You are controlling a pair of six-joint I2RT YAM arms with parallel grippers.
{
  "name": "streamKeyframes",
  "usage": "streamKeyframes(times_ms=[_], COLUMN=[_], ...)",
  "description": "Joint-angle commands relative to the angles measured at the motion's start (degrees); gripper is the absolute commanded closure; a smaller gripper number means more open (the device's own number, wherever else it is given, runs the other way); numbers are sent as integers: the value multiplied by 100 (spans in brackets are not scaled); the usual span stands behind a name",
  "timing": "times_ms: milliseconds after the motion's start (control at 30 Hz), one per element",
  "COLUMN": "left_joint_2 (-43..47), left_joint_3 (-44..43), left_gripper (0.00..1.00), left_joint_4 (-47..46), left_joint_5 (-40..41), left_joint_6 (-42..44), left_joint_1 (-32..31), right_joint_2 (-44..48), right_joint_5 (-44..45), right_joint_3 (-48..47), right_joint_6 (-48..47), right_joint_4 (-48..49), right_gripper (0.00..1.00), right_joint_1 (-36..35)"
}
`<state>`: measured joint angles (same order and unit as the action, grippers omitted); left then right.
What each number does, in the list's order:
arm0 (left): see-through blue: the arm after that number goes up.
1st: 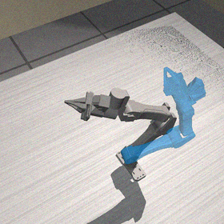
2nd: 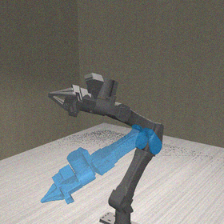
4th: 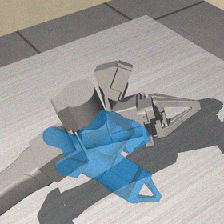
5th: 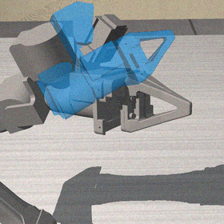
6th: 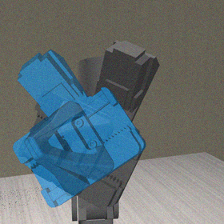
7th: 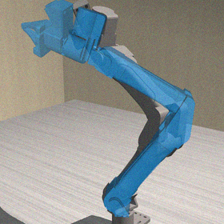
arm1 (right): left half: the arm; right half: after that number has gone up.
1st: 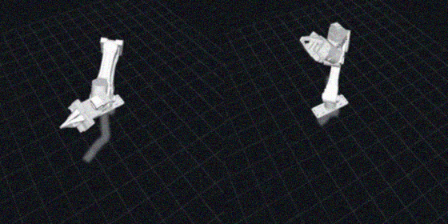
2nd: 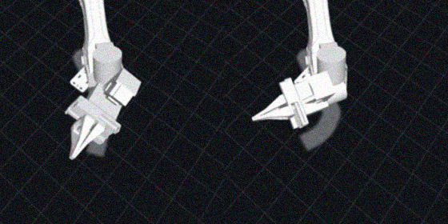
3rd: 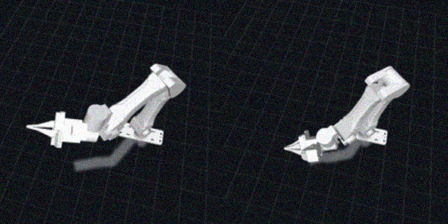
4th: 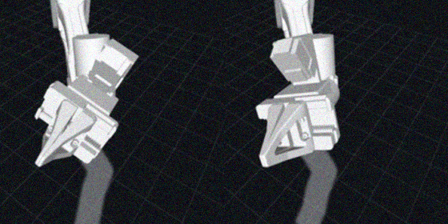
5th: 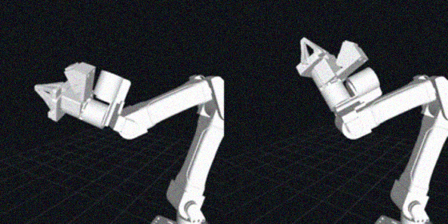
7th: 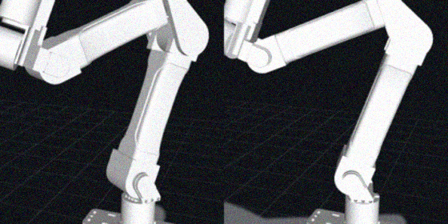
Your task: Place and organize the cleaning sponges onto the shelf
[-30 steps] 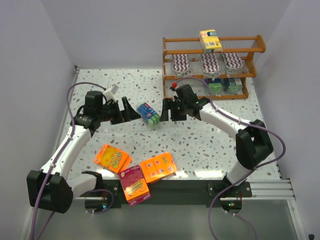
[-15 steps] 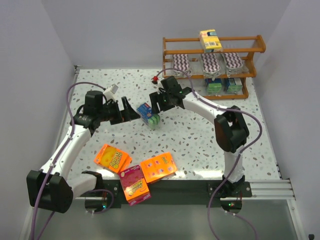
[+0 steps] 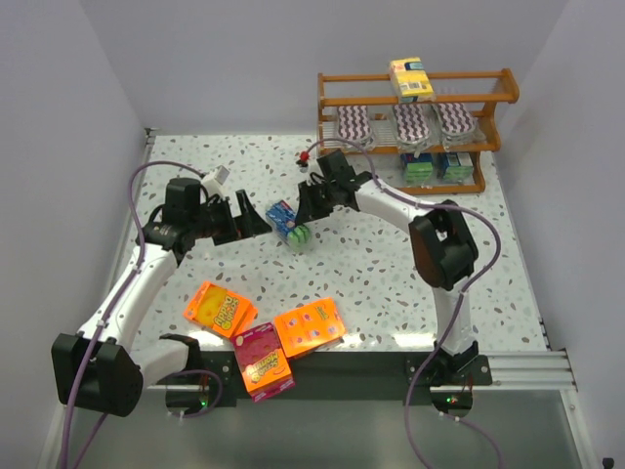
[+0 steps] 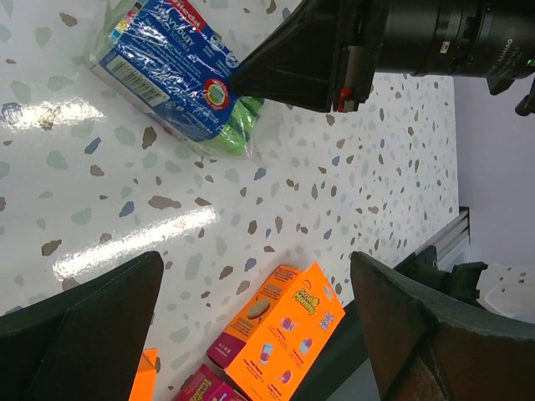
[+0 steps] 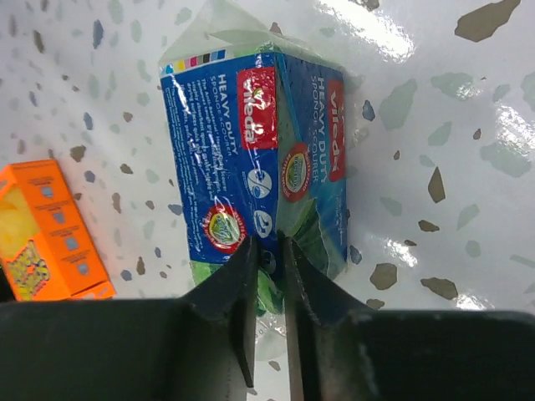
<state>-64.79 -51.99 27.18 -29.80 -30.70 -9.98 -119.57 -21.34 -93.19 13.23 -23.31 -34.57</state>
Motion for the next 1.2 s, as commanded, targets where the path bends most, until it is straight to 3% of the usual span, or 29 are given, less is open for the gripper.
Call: streamKeyframes(times_ms=[0, 267, 367, 533, 700, 800, 833, 900, 1033, 1167], left_joint_2=[151, 108, 99, 108, 99, 90, 99, 72, 99, 90], left_joint_3=[-224, -180, -145, -66, 4, 39, 39, 31, -13, -13], left_gripper=[0, 0, 0, 0, 0, 0, 0, 0, 0, 0], left_joint_4=[7, -63, -134, -152, -257, -345, -362, -406, -415, -406], left_joint_5=[36, -8, -43, -52, -122, -175, -192, -219, -202, -175], left_joint_6=[143, 134, 108, 99, 38, -24, -41, -77, -94, -103], left_joint_1=[66, 75, 75, 66, 75, 75, 75, 75, 66, 66], right_joint_2=[134, 645, 864, 1277, 1673, 1823, 1832, 1867, 2200, 2832], right_joint_5=[-869, -2390, -2506, -1770, -970, 84, 591, 1017, 782, 27], right_joint_3=[728, 2277, 2796, 3035, 2956, 2414, 2254, 1877, 1839, 2443], right_joint_6=[968, 2383, 2552, 1772, 1516, 1244, 1199, 1111, 1067, 1278], right_joint_4=[492, 1741, 1813, 437, -146, -796, -1128, -1473, -1527, -1370], right_gripper=[87, 96, 97, 94, 89, 69, 53, 43, 40, 41], right_joint_1=[485, 1153, 1285, 1391, 1751, 1866, 1892, 1901, 1822, 1392])
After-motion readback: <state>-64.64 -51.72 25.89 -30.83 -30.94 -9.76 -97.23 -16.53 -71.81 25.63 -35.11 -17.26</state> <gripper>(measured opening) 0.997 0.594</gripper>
